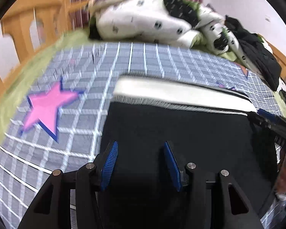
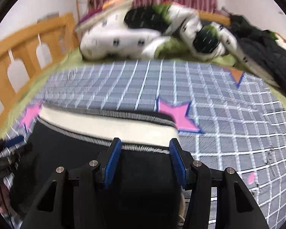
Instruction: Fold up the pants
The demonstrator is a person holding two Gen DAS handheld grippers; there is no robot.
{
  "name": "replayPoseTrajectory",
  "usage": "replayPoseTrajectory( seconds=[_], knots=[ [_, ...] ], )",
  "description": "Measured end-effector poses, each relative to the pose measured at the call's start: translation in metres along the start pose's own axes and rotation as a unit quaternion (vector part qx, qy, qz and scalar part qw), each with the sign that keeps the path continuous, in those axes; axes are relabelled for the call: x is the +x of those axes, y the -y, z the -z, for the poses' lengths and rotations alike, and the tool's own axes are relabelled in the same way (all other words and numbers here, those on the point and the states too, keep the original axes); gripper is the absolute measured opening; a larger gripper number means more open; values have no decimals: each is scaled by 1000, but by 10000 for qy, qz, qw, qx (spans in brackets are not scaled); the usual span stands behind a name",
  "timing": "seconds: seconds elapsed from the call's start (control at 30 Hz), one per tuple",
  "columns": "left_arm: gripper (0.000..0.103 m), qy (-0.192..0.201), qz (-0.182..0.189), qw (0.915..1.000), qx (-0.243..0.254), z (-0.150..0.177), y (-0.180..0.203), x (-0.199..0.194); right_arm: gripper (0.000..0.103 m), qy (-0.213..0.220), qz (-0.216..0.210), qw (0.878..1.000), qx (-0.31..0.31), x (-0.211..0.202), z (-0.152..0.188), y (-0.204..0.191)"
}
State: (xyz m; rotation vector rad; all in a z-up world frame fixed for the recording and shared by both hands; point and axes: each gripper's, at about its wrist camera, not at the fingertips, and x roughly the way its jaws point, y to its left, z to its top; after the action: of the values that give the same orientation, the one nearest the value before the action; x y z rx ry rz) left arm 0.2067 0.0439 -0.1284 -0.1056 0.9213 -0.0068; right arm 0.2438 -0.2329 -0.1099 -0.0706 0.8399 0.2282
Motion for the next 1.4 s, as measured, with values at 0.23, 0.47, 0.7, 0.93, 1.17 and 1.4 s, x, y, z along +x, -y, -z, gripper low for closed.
replayPoseTrajectory(
  seconds=[0.23, 0.47, 0.7, 0.93, 1.17, 1.4],
  knots=[
    [49, 53, -225, 9993, 302, 9, 10, 4, 53, 116, 326, 9984, -444, 6, 9, -12],
    [49, 31, -173, 9995, 247, 13, 8, -2, 53, 144, 253, 9993, -254, -8, 17, -2],
    [50, -32, -14, 9999, 96, 27, 7, -13, 54, 28, 185, 9998, -121, -35, 46, -4],
    [55, 39, -116, 9995, 298, 54, 20, -31, 54, -127, -41, 9987, 487, -54, 69, 6],
    [56, 3, -7, 9998, 220, 76, 15, -54, 56, -302, -110, 9976, 614, -77, 105, 5],
    [57, 22, -188, 9971, 736, 104, 13, -76, 56, -480, -49, 9973, 548, -92, 127, 6]
  ],
)
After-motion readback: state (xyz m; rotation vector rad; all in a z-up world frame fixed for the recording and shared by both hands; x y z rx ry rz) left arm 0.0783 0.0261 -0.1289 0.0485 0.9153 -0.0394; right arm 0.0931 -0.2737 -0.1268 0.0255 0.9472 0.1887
